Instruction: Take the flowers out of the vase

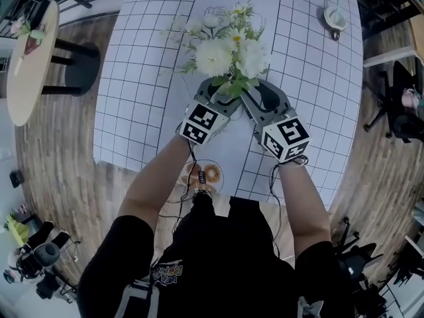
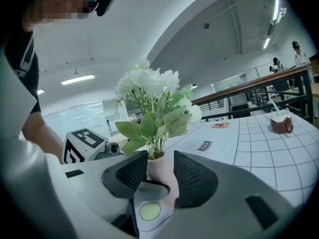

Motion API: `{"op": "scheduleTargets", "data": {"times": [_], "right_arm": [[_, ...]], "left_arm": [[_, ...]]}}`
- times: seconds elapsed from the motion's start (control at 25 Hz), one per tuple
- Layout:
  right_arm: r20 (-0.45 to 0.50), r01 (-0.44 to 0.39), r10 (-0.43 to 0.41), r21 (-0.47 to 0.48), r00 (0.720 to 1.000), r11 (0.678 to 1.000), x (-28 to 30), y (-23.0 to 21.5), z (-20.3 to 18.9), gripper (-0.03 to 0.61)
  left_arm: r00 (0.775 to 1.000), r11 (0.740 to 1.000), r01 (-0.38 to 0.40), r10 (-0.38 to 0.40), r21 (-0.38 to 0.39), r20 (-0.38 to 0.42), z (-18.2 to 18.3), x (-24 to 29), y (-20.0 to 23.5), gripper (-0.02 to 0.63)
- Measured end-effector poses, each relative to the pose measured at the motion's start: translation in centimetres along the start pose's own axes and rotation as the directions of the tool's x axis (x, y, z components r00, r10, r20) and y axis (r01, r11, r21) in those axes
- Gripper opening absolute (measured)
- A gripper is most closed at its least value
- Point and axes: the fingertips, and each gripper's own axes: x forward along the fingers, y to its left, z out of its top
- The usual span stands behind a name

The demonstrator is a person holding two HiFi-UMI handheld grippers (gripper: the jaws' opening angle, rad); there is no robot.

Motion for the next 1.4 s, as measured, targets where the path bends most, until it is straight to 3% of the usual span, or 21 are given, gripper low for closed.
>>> {"op": "scheduleTargets", "data": {"times": [0.24,0.48,0.68,1.04,1.4], "right_arm": [[-0.017,-0.071,0.069,-0.089,0.997,0.994,1.4,0.8,-0.1,0.166],[-0.001,-0.099,0.099,-0.077,0.995,0.992,2.6,1.0,0.6,0.167],[0.008,-0.092,0.093,-0.077,0.996,0.993,3.5,0.6,1.2,0.164],[0.028,-0.057,0.061,-0.131,0.998,0.99,3.5,0.3,1.6,0.083],[0.057,-0.034,0.039,-0.077,0.998,0.996,3.4,0.2,2.4,0.072]], "left_arm": [[1.0,1.0,0.007,-0.007,0.001,0.005,0.1,0.0,0.0,0.261],[1.0,1.0,0.006,-0.006,-0.001,0.011,0.1,-0.1,0.0,0.261],[1.0,1.0,0.004,-0.004,0.007,0.0,-0.3,0.0,0.0,0.261],[1.0,1.0,0.004,-0.005,0.006,0.02,0.3,-0.1,0.0,0.261],[1.0,1.0,0.01,-0.01,0.009,0.011,0.0,0.0,0.0,0.261]]}}
